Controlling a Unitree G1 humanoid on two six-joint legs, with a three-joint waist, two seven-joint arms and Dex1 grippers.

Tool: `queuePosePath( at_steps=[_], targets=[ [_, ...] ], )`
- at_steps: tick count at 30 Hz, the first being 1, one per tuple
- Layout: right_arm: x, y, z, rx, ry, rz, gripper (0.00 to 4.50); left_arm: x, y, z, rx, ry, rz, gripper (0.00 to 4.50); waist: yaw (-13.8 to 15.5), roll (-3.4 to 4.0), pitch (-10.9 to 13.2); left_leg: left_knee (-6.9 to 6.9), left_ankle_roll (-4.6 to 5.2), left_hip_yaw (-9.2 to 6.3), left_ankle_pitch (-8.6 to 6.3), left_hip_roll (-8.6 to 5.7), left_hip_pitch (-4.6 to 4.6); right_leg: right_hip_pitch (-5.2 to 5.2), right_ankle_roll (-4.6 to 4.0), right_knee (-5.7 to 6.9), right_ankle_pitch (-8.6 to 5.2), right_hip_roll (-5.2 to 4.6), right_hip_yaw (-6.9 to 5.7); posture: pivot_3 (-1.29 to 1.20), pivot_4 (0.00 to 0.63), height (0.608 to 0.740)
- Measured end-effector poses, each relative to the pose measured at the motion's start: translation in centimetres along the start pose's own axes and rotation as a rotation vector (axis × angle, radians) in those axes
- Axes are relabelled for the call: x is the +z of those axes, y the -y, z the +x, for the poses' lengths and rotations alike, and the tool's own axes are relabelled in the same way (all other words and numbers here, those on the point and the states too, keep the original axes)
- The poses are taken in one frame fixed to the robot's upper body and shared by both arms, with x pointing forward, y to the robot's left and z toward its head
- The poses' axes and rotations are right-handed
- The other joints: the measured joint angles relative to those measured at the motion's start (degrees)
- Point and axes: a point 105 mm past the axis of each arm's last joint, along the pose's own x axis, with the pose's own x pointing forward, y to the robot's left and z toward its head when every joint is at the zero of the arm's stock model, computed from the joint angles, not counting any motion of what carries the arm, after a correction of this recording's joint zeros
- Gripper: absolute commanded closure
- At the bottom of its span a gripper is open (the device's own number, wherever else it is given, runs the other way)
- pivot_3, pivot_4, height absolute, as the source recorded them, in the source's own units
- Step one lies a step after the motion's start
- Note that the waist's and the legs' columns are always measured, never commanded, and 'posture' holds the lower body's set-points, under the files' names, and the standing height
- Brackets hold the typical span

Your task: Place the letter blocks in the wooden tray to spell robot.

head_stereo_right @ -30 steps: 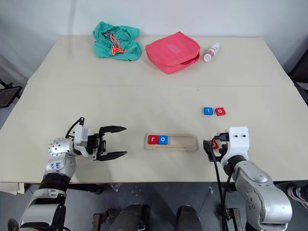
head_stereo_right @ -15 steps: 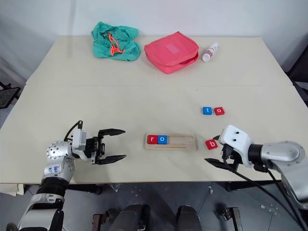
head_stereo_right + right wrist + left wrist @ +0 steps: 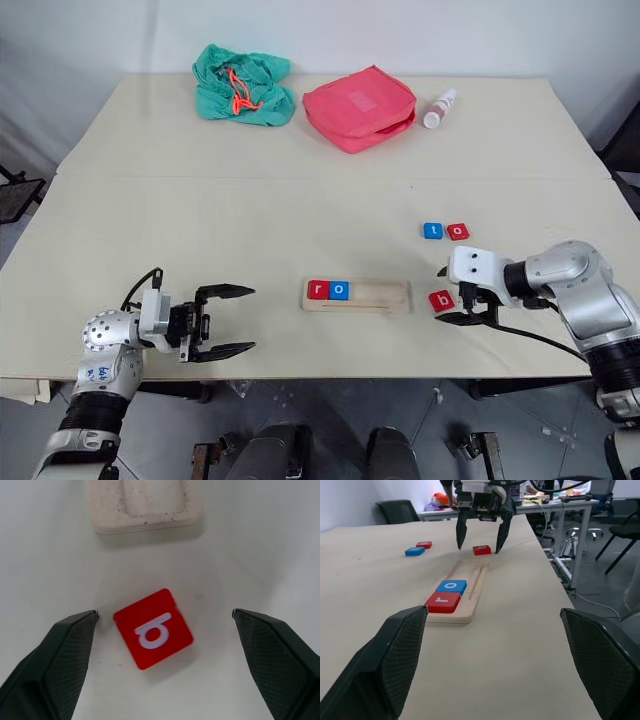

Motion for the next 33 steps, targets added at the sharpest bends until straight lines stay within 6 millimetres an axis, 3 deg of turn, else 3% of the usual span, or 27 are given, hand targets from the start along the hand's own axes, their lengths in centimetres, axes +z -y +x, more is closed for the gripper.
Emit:
queuePosePath(
  at_steps=[3, 5, 10, 14, 22, 29, 33],
  targets=[
    [0.1, 0.2, 0.1, 0.029, -0.007, -0.053, 0.02, 0.1, 0.2, 0.0, 0.009, -0.004, 0.004, 0.0, 0.07, -0.01, 0.0, 0.02, 0.0, -0.05, 0.0, -0.01, 0.01, 0.05, 0.0, 0.0, 0.0, 0.0, -0.02, 0.0, 0.15, 0.74],
    [0.0, 0.2, 0.1, 0.042, -0.005, -0.067, 0.39, 0.1, 0.3, -0.1, 0.02, -0.008, -0.003, 0.0, 0.1, -0.05, -0.03, 0.04, 0.0, -0.09, 0.0, -0.01, 0.02, 0.11, 0.0, -0.01, 0.0, 0.0, -0.06, 0.0, 0.15, 0.74],
    [-0.2, -0.2, 0.4, 0.106, -0.023, -0.11, 1.58, 0.1, 0.1, -0.1, 0.042, -0.008, -0.004, 0.0, 0.1, -0.07, -0.04, 0.09, 0.0, -0.26, 0.0, -0.01, 0.2, 0.49, 0.0, -0.17, 0.0, 0.0, -0.23, 0.0, 0.15, 0.74],
    [-0.4, -0.3, 0.3, 0.119, -0.031, -0.076, 2.95, 0.1, 0.1, -0.1, 0.047, -0.008, -0.002, 0.0, 0.1, -0.07, -0.04, 0.11, 0.0, -0.32, 0.0, -0.01, 0.25, 0.65, 0.0, -0.3, 0.0, 0.01, -0.3, 0.0, 0.15, 0.74],
    [0.1, 0.5, -0.3, 0.048, -0.025, 0.078, 3.03, 0.6, -1.4, 0.2, 0.05, 0.004, 0.028, 0.0, 0.14, 0.0, 0.0, 0.09, -0.01, -0.32, 0.0, -0.03, 0.2, 0.6, 0.0, -0.3, 0.0, 0.0, -0.31, 0.0, 0.15, 0.74],
    [4.8, 2.3, -1.6, -0.043, 0.051, 0.236, 3.03, 0.5, -1.9, 0.7, 0.03, 0.016, 0.029, 0.0, -0.03, 0.01, 0.01, 0.0, -0.03, -0.33, -0.01, 0.02, 0.16, 0.47, 0.0, -0.26, 0.0, 0.04, -0.32, 0.0, 0.15, 0.74],
    [8.1, 2.1, -0.1, -0.042, 0.129, 0.223, 3.03, 0.2, -1.9, 0.6, 0.028, 0.014, 0.019, 0.0, -0.01, 0.01, 0.01, 0.0, -0.04, -0.36, -0.02, -0.01, 0.15, 0.45, 0.0, -0.26, 0.0, 0.03, -0.31, 0.0, 0.15, 0.74]
  ],
)
